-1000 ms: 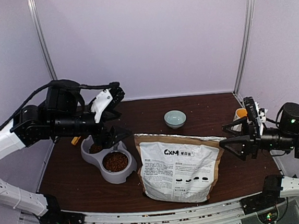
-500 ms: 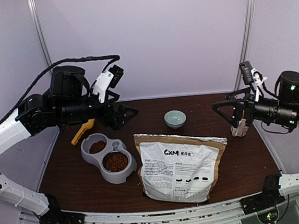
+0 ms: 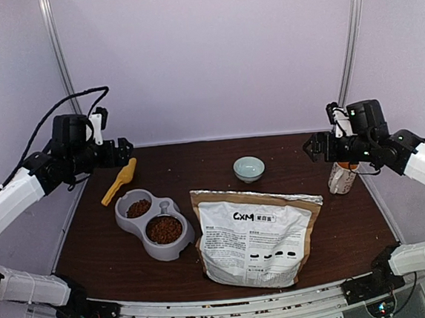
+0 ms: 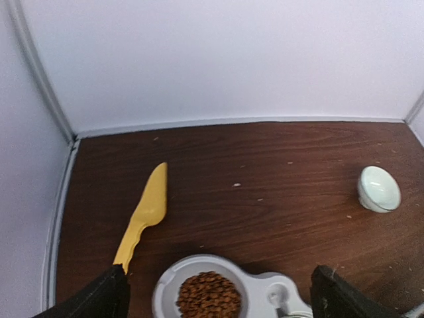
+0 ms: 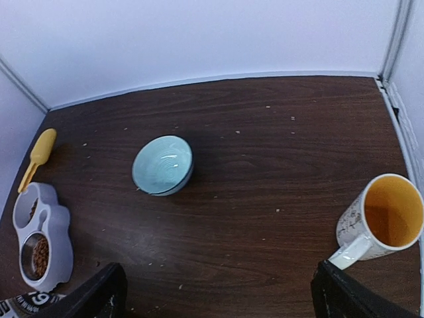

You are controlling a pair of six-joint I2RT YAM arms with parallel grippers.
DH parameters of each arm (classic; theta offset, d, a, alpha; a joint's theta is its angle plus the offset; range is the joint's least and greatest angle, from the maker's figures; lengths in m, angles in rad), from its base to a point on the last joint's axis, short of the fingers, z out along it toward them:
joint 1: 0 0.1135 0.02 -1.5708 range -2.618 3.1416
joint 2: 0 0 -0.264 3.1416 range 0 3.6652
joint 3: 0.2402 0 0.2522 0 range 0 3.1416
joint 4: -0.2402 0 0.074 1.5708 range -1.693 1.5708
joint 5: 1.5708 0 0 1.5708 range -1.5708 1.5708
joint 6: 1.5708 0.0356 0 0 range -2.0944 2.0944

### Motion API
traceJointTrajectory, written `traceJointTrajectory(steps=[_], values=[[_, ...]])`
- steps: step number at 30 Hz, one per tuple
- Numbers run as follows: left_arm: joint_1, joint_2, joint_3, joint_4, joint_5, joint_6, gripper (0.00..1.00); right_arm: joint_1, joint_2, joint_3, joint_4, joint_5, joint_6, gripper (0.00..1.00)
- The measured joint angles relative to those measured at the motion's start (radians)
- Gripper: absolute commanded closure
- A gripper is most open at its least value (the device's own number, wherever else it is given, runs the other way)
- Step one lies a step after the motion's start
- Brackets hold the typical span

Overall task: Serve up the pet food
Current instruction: Reset both arms

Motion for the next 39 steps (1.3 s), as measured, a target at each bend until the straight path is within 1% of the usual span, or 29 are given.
traceJointTrajectory(steps=[1,2,3,5,8,10,12,14,16,18,20,22,25,27,33,36,39], values=[[0.052,-0.011,-0.043,0.014,0.003,-0.007,0.02,-0.044,0.002,-0.016,0.009,-0.005,0.000,0.01],[0.134,-0.026,-0.109,0.031,0.011,-0.016,0.02,-0.082,0.001,-0.031,0.017,-0.006,-0.001,0.01],[0.160,-0.029,-0.129,0.032,0.011,-0.019,0.02,-0.119,-0.002,-0.046,0.027,-0.007,-0.003,0.01],[0.274,-0.051,-0.215,0.063,0.006,-0.029,0.02,-0.201,-0.017,-0.084,0.059,-0.006,-0.010,0.01],[0.393,-0.111,-0.328,0.111,-0.024,-0.041,0.02,-0.314,-0.065,-0.152,0.126,-0.005,-0.016,0.00],[0.442,-0.181,-0.415,0.166,-0.071,-0.051,0.02,-0.378,-0.111,-0.211,0.185,-0.002,-0.019,0.00],[0.457,-0.259,-0.503,0.235,-0.123,-0.052,0.02,-0.424,-0.156,-0.279,0.267,0.010,-0.027,0.00],[0.457,-0.341,-0.603,0.323,-0.171,-0.040,0.02,-0.442,-0.194,-0.360,0.364,0.033,-0.037,0.00],[0.457,-0.377,-0.678,0.405,-0.195,-0.017,0.02,-0.445,-0.217,-0.438,0.458,0.058,-0.050,0.00],[0.457,-0.372,-0.754,0.512,-0.205,0.018,0.02,-0.445,-0.239,-0.528,0.571,0.081,-0.069,0.00],[0.457,-0.328,-0.781,0.573,-0.205,0.050,0.02,-0.446,-0.251,-0.629,0.702,0.107,-0.093,0.00],[0.457,-0.249,-0.783,0.641,-0.204,0.085,0.02,-0.446,-0.245,-0.709,0.808,0.127,-0.111,0.00],[0.457,-0.145,-0.797,0.788,-0.196,0.133,0.02,-0.446,-0.196,-0.784,0.954,0.154,-0.135,0.00],[0.457,-0.072,-0.798,0.874,-0.187,0.162,0.02,-0.446,-0.151,-0.800,1.035,0.167,-0.145,0.00],[0.457,0.061,-0.792,1.025,-0.185,0.212,0.02,-0.446,-0.018,-0.816,1.268,0.200,-0.173,0.00],[0.457,0.103,-0.763,1.040,-0.191,0.223,0.02,-0.446,0.024,-0.831,1.339,0.203,-0.180,0.00],[0.457,0.108,-0.753,1.063,-0.191,0.235,0.02,-0.446,0.045,-0.838,1.376,0.204,-0.185,0.00]])
